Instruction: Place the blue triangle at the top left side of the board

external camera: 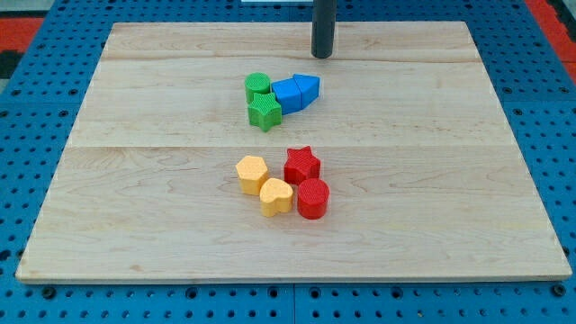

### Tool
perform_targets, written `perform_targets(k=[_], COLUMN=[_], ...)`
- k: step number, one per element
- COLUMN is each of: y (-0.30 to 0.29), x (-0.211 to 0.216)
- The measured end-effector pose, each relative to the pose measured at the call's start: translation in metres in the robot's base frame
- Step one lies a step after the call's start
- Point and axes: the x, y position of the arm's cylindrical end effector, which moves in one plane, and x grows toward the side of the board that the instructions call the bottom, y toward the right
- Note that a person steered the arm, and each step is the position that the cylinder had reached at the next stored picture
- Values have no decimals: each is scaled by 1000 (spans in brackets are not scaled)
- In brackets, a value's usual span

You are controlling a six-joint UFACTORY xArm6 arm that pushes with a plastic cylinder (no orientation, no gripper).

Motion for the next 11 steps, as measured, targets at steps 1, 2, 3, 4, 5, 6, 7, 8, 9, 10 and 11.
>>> perform_targets(k=[1,2,3,4,5,6,7,8,9,10,11], y=[-3,-8,45,72,54,24,-9,-17,-19,-20,-22], x=[0,0,16,68,133,154,147,138,120,99,75])
